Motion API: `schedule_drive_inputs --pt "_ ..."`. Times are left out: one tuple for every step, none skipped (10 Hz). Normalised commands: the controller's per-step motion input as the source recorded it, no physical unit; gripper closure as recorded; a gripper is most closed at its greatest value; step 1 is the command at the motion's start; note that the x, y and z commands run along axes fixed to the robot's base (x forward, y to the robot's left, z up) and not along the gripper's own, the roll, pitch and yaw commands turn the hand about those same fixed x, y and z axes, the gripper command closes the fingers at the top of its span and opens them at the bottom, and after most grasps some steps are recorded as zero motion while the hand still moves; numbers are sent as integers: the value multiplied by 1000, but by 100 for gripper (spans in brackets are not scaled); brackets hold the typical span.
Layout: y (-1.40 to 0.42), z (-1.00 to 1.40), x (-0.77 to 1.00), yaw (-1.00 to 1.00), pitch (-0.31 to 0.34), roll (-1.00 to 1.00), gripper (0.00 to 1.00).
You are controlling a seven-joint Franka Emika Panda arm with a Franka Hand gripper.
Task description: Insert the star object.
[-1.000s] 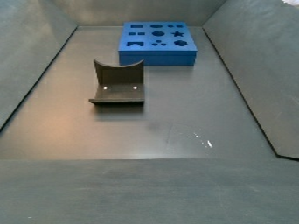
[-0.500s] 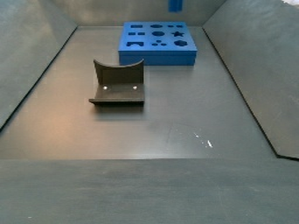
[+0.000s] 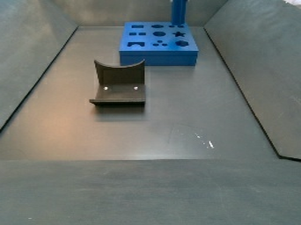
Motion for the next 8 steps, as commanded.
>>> schedule_drive_inputs --pt "0 -691 0 -74 0 56 100" --pt "0 -566 0 -14 0 6 100" --pt "26 -446 -43 0 0 24 100" --pt "0 -386 -26 103 0 60 100" --pt "0 -374 -17 231 0 60 100" --pt "-17 -166 -103 51 -60 -16 100" --pt "-86 -260 -103 57 -130 -9 100" --pt "-3 -300 -269 637 -244 80 100"
